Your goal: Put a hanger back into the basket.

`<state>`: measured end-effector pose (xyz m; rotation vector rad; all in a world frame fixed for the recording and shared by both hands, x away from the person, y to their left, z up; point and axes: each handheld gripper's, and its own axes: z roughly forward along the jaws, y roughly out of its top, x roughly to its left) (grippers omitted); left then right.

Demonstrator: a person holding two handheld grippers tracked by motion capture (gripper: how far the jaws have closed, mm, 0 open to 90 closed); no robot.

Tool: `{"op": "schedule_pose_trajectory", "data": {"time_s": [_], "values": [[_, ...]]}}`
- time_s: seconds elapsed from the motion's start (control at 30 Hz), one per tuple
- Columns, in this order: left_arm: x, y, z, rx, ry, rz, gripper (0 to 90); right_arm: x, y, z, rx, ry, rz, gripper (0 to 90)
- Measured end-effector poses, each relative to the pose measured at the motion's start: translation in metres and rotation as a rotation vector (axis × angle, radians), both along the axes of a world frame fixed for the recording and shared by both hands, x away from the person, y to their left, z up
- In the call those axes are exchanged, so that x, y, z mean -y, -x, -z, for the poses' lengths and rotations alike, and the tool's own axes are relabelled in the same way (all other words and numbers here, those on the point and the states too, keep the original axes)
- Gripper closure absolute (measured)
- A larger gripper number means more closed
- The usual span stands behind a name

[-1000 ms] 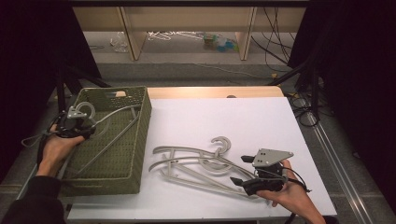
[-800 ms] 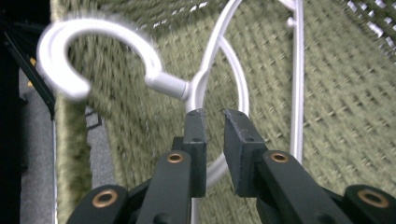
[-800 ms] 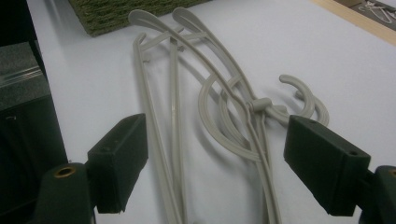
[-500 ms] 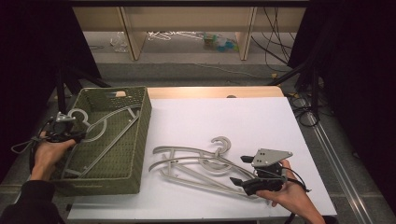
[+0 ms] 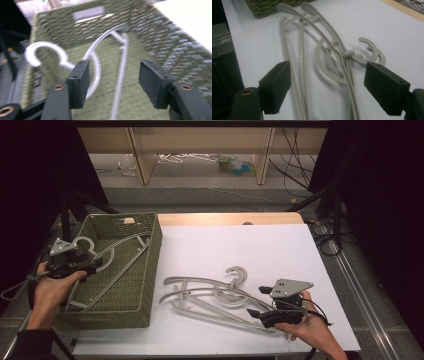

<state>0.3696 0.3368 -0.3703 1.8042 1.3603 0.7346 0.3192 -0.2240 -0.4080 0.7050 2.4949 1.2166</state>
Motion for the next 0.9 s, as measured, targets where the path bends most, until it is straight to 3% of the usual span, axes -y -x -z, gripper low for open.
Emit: {"op": "schedule_pose_trajectory", "data": {"time_s": [0.1, 0.27, 0.37, 0.47, 0.53, 0.8, 0.9], "values": [[0.014, 0.011, 0.000, 0.024, 0.062, 0.033, 38.9, 0.000, -0.001, 0.001, -0.005, -0.001, 0.008, 22.9], [0.041, 0.022, 0.001, 0.069, 0.093, 0.134, 33.4, -0.001, -0.004, 0.004, -0.006, -0.008, 0.017, 22.8], [0.048, 0.025, 0.001, 0.088, 0.097, 0.154, 31.4, -0.001, -0.004, 0.005, -0.006, -0.013, 0.022, 22.8], [0.062, 0.031, 0.002, 0.115, 0.136, 0.193, 29.9, 0.001, -0.005, 0.006, -0.013, -0.021, 0.024, 22.6], [0.071, 0.035, 0.003, 0.129, 0.144, 0.215, 29.1, 0.002, -0.006, 0.007, 0.002, -0.024, 0.030, 22.4], [0.103, 0.054, 0.005, 0.153, 0.164, 0.289, 23.9, 0.002, -0.007, 0.009, -0.012, -0.042, 0.036, 20.2], [0.116, 0.063, 0.006, 0.174, 0.141, 0.324, 22.7, 0.002, -0.007, 0.010, -0.011, -0.044, 0.034, 19.2]]}}
